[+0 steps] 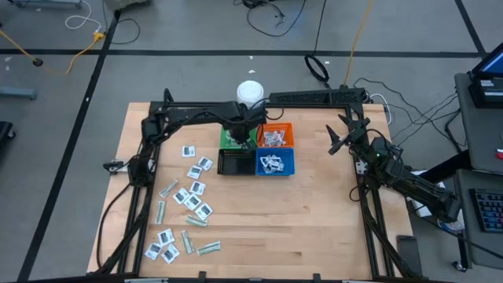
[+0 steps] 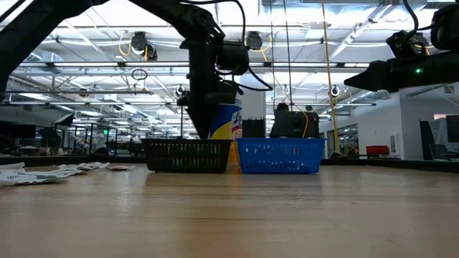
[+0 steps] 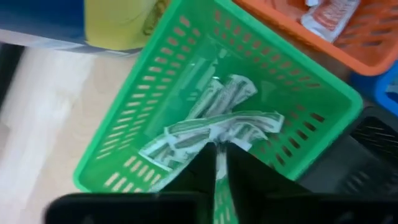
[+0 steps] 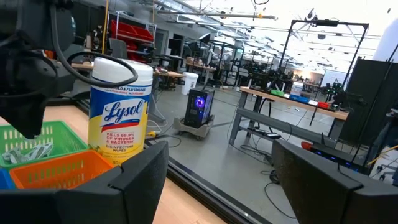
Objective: Pick & Place First Aid Supplies
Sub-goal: Put the green bandage pad into the green basket
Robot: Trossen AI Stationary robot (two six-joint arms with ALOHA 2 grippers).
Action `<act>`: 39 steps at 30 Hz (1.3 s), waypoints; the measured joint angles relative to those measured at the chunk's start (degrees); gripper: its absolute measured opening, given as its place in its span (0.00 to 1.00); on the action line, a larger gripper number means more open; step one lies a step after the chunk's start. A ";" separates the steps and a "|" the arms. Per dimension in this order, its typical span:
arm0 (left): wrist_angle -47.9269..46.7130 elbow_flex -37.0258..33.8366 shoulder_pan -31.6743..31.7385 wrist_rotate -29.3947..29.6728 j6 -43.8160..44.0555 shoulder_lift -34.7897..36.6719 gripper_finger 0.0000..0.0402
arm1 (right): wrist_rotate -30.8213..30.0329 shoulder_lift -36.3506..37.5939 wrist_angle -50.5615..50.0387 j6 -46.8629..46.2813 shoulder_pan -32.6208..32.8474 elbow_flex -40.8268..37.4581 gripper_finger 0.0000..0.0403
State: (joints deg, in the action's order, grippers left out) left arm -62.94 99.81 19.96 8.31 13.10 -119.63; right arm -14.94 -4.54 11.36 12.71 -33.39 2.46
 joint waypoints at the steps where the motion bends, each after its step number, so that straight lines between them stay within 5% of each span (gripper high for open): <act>1: 0.00 0.00 -0.04 0.56 -0.29 0.00 0.15 | 0.02 0.00 0.00 0.00 0.02 -0.02 0.69; 11: -8.60 0.13 0.11 -2.31 6.93 0.58 0.51 | 0.00 0.00 0.00 0.00 0.02 -0.01 0.69; 23: -17.99 -0.56 -2.15 -3.02 19.28 6.97 0.67 | 0.02 0.00 0.00 0.00 0.01 -0.02 0.69; 39: -13.14 -30.67 -12.15 -10.13 34.30 26.61 0.75 | 0.02 0.00 0.04 0.00 0.02 -0.02 0.69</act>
State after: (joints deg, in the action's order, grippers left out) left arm -76.08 69.14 7.81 -1.83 47.39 -93.02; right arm -14.92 -4.53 11.40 12.71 -33.36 2.44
